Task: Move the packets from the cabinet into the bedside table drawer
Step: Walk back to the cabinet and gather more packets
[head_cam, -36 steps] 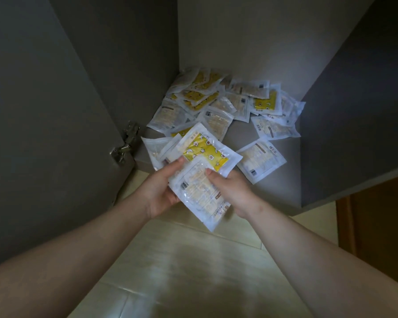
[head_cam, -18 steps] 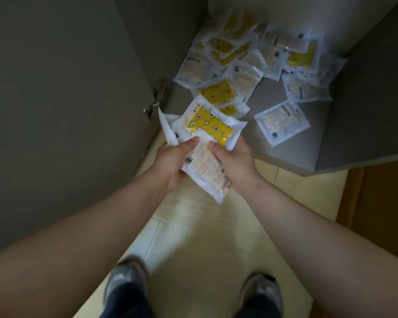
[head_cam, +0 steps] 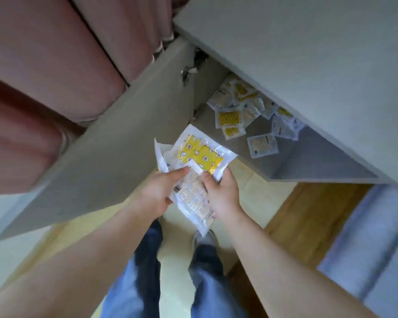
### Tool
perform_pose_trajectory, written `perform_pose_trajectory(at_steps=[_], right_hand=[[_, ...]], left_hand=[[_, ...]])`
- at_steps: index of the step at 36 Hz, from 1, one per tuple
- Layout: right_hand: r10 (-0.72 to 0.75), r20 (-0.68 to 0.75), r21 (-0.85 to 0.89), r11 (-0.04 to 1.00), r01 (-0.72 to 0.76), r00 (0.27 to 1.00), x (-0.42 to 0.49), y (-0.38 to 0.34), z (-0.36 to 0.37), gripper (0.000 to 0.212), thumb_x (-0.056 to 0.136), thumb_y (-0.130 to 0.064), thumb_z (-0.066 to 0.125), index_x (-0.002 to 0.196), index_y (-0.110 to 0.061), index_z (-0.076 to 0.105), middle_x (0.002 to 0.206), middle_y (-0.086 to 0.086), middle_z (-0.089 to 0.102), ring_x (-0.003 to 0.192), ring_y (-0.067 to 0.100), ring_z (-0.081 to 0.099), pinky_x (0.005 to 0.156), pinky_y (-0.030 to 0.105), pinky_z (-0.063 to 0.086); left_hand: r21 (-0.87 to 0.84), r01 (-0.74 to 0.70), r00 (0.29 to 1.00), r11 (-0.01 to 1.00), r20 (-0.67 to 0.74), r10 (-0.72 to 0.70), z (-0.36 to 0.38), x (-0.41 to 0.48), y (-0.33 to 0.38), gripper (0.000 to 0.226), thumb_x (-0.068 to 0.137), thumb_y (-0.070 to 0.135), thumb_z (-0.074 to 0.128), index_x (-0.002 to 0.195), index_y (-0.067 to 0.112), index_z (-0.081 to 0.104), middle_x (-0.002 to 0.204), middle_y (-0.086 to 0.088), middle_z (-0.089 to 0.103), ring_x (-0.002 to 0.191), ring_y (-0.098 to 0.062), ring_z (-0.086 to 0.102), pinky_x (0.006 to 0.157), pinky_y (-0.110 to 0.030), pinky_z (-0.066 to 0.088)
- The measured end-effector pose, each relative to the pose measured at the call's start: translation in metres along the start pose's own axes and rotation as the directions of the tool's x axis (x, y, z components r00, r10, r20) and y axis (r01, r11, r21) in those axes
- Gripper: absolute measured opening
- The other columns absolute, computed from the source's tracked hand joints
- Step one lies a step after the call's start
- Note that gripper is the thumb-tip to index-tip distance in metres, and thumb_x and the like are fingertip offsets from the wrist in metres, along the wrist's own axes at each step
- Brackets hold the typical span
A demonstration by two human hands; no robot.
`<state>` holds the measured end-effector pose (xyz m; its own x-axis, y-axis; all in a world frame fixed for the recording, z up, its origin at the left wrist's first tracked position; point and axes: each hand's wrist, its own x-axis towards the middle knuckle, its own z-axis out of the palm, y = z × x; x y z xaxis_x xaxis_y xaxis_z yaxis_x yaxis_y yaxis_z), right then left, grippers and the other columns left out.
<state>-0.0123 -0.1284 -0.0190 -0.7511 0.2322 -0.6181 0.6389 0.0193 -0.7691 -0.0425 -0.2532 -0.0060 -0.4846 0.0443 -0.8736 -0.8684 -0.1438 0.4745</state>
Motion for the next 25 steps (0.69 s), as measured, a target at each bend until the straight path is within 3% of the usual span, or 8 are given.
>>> perform_pose_trajectory(at_steps=[6,15,20,25], right_hand=[[-0.095,0.133,-0.069,0.992,0.105,0.987,-0.082,-0.066,-0.010,0.013,0.091,-0.015,0.058,0.096,-0.026,0.054,0.084,-0.020,0.060,0.078,-0.006,0.057,0.073,0.014,0.044],[-0.198,0.383,-0.168,0.945,0.279,0.902,-0.205,-0.159,0.017,0.011,0.090,-0.015,0.061,0.083,-0.020,0.053,0.080,-0.010,0.059,0.072,0.004,0.057,0.063,0.012,0.045],[-0.246,0.510,-0.212,0.893,0.398,0.824,-0.268,-0.186,0.061,0.019,0.088,-0.017,0.063,0.076,-0.021,0.050,0.079,-0.001,0.061,0.073,0.014,0.057,0.073,0.030,0.049],[-0.253,0.670,-0.185,0.854,0.487,0.698,-0.352,-0.188,0.126,0.018,0.087,-0.018,0.064,0.078,-0.009,0.052,0.074,0.001,0.055,0.069,0.015,0.052,0.066,0.030,0.045]], left_hand=[[-0.192,-0.102,0.994,0.976,-0.060,0.093,-0.007,-0.114,0.014,0.018,0.087,0.009,0.062,0.104,0.006,0.066,0.108,-0.017,0.070,0.099,-0.035,0.066,0.094,-0.051,0.049],[-0.413,-0.344,0.933,0.843,-0.254,0.256,-0.052,-0.270,0.029,0.023,0.087,0.005,0.059,0.109,0.003,0.065,0.105,-0.016,0.071,0.096,-0.032,0.068,0.090,-0.045,0.052],[-0.491,-0.478,0.865,0.728,-0.408,0.292,-0.098,-0.345,0.022,0.026,0.086,0.003,0.059,0.112,0.003,0.064,0.104,-0.016,0.071,0.095,-0.033,0.069,0.086,-0.044,0.053],[-0.461,-0.642,0.725,0.613,-0.626,0.287,-0.167,-0.426,-0.011,0.025,0.085,0.000,0.060,0.109,0.001,0.065,0.099,-0.016,0.072,0.090,-0.031,0.070,0.080,-0.039,0.057]])
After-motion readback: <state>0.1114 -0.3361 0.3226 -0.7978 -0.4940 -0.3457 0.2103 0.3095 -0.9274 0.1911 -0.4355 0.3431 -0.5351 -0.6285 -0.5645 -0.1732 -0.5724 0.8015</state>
